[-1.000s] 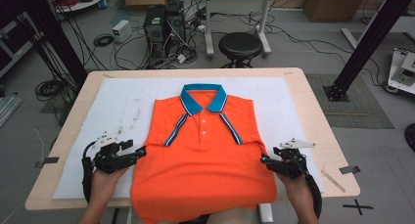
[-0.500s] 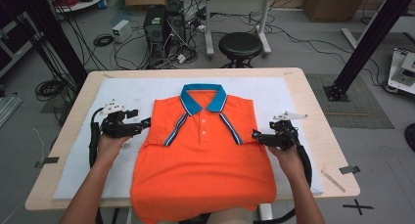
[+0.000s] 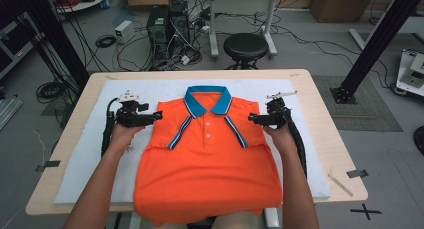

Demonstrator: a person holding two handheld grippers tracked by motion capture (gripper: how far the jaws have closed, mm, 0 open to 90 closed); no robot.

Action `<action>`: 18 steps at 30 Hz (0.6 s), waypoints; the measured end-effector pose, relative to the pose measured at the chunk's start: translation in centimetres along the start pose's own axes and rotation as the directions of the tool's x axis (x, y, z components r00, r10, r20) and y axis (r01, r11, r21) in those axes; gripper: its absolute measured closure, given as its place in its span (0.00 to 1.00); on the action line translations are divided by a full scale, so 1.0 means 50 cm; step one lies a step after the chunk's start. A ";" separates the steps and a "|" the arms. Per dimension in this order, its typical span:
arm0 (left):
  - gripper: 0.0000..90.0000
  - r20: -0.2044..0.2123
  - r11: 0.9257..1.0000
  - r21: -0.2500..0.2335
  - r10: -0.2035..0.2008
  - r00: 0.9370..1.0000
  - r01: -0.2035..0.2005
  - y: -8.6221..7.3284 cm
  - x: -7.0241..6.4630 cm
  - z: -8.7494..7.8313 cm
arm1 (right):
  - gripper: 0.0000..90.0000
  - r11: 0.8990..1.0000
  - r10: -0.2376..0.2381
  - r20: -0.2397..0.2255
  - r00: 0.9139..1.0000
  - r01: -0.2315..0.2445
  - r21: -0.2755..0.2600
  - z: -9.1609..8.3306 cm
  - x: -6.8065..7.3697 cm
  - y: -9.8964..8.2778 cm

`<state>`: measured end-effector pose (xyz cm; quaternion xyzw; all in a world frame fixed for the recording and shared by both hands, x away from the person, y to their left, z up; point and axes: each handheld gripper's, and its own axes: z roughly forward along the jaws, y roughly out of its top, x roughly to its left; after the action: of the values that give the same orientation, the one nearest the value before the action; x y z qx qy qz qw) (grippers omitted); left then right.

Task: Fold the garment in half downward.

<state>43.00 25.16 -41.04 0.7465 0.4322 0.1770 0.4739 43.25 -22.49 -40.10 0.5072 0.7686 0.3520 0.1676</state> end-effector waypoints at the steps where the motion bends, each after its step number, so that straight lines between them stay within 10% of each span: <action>1: 0.28 -0.002 1.000 -0.003 0.001 1.000 -0.001 0.002 0.001 0.003 | 0.24 1.000 -0.005 0.008 1.000 0.005 -0.004 0.002 0.002 0.001; 13: 0.51 -0.121 0.985 0.154 -0.054 0.991 0.073 -0.019 0.046 0.100 | 0.45 0.997 0.060 0.096 0.994 -0.065 0.043 0.080 -0.037 0.017; 18: 0.72 -0.144 0.984 0.175 0.005 0.990 0.021 -0.019 0.032 0.107 | 0.54 0.996 0.085 0.120 0.989 -0.088 0.024 0.102 -0.043 0.016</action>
<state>47.06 23.68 -44.73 0.7690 0.4822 0.1897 0.3742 47.86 -22.34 -43.29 0.5626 0.7397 0.3166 0.1902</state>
